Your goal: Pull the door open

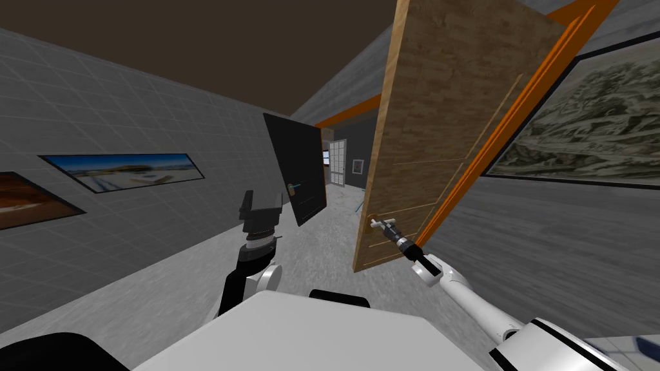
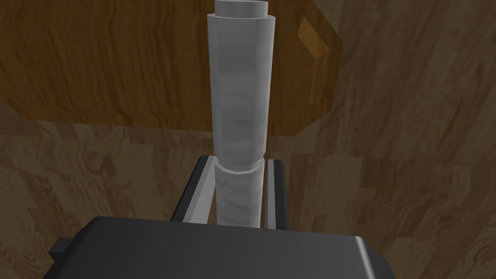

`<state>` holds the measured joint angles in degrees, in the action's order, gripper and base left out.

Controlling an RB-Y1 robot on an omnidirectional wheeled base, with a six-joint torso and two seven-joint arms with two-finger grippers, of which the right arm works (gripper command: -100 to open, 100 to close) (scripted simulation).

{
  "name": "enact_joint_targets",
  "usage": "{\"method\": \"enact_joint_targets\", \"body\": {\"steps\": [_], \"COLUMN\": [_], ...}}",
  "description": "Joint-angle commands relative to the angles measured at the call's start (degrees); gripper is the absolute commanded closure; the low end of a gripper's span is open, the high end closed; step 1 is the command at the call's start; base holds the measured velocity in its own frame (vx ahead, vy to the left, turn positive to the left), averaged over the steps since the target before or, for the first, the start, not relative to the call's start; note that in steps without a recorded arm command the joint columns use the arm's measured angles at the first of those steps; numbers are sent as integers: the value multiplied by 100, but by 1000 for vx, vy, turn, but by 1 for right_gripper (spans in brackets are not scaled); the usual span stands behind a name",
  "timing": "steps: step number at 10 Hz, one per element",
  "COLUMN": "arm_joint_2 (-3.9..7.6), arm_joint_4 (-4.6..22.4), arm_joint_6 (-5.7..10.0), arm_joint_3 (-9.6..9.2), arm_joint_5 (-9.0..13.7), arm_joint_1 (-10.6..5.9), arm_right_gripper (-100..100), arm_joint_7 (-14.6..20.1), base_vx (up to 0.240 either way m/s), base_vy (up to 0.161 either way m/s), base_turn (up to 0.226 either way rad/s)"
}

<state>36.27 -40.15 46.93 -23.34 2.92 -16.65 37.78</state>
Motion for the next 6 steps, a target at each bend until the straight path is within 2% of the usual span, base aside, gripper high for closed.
{"method": "enact_joint_targets", "body": {"steps": [1, 2, 3, 4, 6], "arm_joint_2": [194, 265, 173, 234, 304], "arm_joint_4": [-132, -169, -104, -74, -32], "arm_joint_6": [182, 270, 221, 354, 498], "arm_joint_3": [-94, -147, -138, -202, -253], "arm_joint_5": [-1, -6, -17, -25, -25], "arm_joint_1": [152, 199, 124, 166, 185], "arm_right_gripper": [100, 100, 100, 100, 100], "arm_joint_7": [120, 176, 136, 191, 242], "base_vx": [-176, -170, -76, -108, -149], "base_vy": [-153, -113, -35, -77, -127], "base_turn": [72, 69, 7, 96, 137]}}
